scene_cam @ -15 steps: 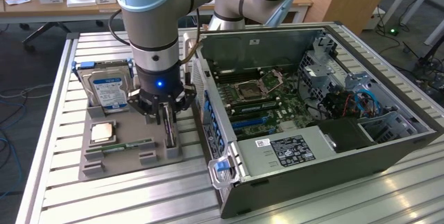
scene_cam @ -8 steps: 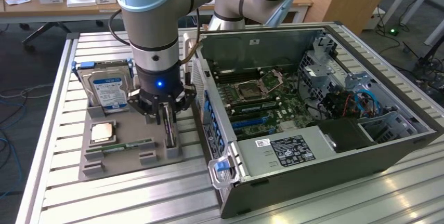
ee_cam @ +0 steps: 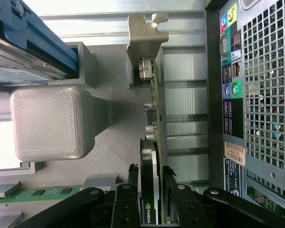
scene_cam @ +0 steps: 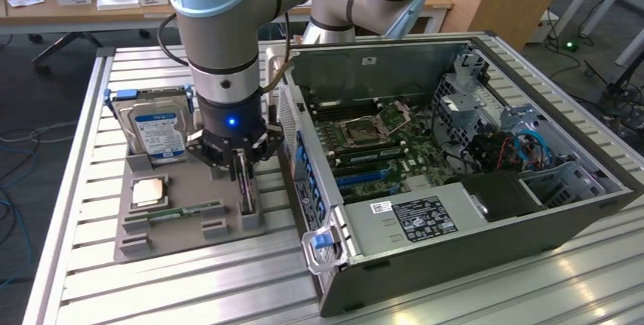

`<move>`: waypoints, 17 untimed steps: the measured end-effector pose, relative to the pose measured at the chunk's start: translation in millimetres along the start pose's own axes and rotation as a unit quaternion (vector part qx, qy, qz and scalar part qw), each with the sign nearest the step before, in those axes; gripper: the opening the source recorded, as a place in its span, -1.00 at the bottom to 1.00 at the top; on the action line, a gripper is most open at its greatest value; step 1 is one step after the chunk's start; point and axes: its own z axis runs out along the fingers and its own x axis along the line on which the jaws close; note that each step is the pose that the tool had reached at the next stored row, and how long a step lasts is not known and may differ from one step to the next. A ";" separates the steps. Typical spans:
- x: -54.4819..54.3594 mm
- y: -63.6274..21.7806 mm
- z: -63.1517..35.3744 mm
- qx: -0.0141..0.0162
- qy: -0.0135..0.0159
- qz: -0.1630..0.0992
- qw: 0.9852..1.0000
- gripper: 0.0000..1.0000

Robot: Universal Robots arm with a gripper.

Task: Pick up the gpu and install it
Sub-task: 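Pick up the gpu and move the gpu toward the slot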

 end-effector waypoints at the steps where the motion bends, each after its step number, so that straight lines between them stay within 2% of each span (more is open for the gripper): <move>1: 0.0 0.0 0.0 0.000 0.000 0.000 1.000 -0.33; 17: 0.0 0.0 0.6 0.000 0.000 0.000 1.000 -0.33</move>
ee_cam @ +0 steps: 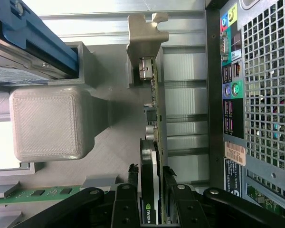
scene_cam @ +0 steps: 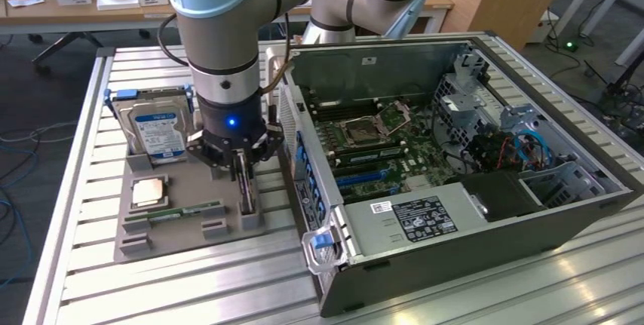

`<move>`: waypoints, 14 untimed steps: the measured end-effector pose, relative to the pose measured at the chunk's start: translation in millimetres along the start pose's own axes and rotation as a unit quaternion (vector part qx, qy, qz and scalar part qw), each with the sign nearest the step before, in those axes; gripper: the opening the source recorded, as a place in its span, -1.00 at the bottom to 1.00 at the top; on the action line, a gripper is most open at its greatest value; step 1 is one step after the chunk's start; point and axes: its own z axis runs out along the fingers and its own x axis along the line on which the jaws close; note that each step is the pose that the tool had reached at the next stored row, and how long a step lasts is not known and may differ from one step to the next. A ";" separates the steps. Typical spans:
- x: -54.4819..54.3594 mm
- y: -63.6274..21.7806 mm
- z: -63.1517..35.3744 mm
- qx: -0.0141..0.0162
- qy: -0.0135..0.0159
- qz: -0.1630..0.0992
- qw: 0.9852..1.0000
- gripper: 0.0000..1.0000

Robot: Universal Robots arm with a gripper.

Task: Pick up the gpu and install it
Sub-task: 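Pick up the gpu and move the gpu toward the slot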

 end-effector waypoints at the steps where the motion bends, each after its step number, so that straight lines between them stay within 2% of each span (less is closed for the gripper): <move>1: 0.0 0.0 -0.1 0.000 0.000 0.000 1.000 -0.36; 2: 0.0 0.0 0.0 0.000 0.000 0.000 1.000 -0.47; 14: 0.0 0.0 0.0 0.000 0.000 0.000 1.000 -0.47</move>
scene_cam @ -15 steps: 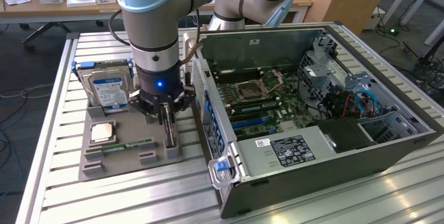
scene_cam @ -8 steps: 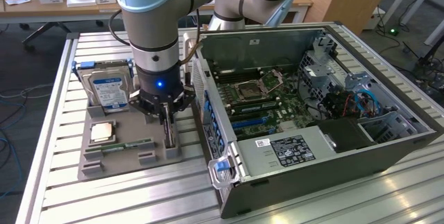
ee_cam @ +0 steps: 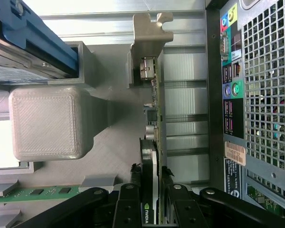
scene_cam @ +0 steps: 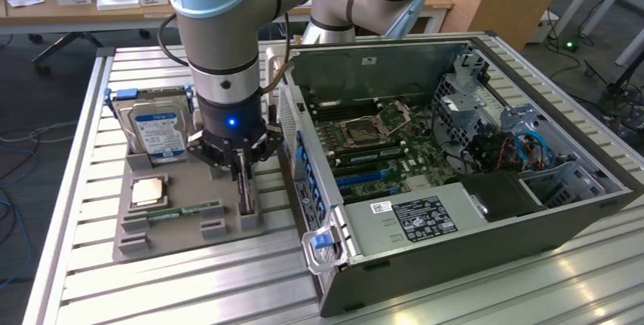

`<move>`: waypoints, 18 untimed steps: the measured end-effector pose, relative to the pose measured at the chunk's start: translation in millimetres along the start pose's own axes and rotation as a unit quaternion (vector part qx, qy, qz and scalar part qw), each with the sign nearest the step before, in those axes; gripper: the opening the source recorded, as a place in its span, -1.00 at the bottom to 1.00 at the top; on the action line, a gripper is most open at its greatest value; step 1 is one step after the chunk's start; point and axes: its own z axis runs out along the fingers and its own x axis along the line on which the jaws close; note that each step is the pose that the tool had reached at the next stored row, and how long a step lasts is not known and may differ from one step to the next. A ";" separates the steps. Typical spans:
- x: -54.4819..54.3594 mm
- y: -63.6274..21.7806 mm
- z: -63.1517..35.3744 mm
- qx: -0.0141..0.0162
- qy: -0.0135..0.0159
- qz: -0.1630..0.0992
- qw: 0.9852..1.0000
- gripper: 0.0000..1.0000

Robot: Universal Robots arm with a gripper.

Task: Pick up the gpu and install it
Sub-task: 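Pick up the gpu and move the gpu toward the slot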

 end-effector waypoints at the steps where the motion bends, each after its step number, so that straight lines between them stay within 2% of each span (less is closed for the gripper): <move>1: 0.0 0.0 0.0 0.000 0.000 0.000 1.000 -0.47; 5: -0.1 0.1 -0.3 0.000 0.000 0.000 1.000 -0.47; 8: -0.1 0.1 -4.1 0.000 0.000 0.000 1.000 -0.47; 18: -0.8 0.9 -29.7 0.000 0.000 0.000 1.000 -0.47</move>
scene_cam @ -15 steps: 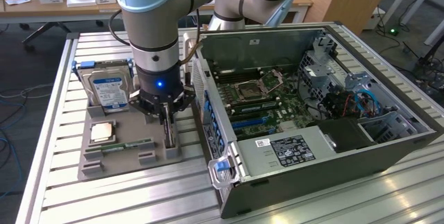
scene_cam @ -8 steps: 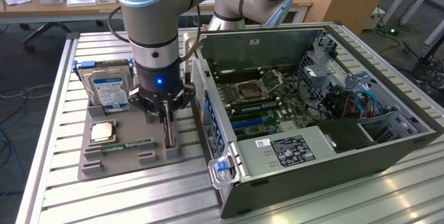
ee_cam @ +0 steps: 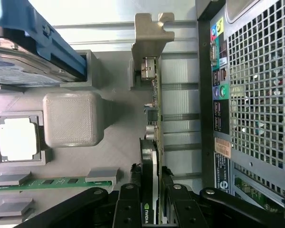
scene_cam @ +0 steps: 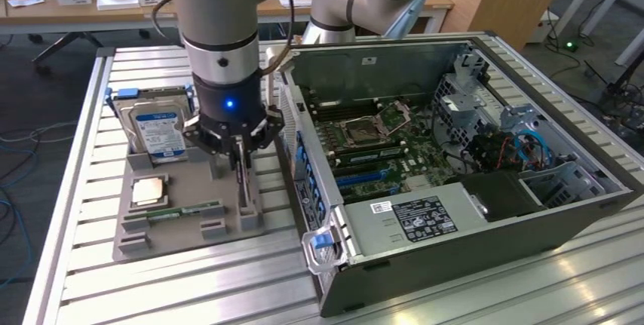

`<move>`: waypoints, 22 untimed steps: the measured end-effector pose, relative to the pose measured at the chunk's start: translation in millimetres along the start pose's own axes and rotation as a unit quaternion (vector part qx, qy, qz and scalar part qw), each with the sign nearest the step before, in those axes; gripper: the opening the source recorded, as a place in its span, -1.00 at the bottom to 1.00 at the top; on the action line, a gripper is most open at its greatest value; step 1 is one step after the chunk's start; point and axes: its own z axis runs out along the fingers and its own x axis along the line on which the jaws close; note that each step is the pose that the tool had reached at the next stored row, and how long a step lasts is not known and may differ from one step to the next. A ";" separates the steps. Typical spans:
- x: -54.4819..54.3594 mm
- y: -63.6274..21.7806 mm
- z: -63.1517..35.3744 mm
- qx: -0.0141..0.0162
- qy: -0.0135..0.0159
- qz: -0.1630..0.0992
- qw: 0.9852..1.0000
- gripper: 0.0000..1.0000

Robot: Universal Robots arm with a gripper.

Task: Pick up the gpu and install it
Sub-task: 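Pick up the gpu and move the gpu toward the slot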

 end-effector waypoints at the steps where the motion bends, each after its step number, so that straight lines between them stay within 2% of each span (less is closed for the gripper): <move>1: -0.1 0.1 -3.3 0.000 0.000 0.000 1.000 -0.47; 7: -0.7 0.8 -26.1 0.000 0.000 0.000 1.000 -0.47; 22: -2.4 2.8 -91.1 0.000 -0.002 0.000 1.000 -0.47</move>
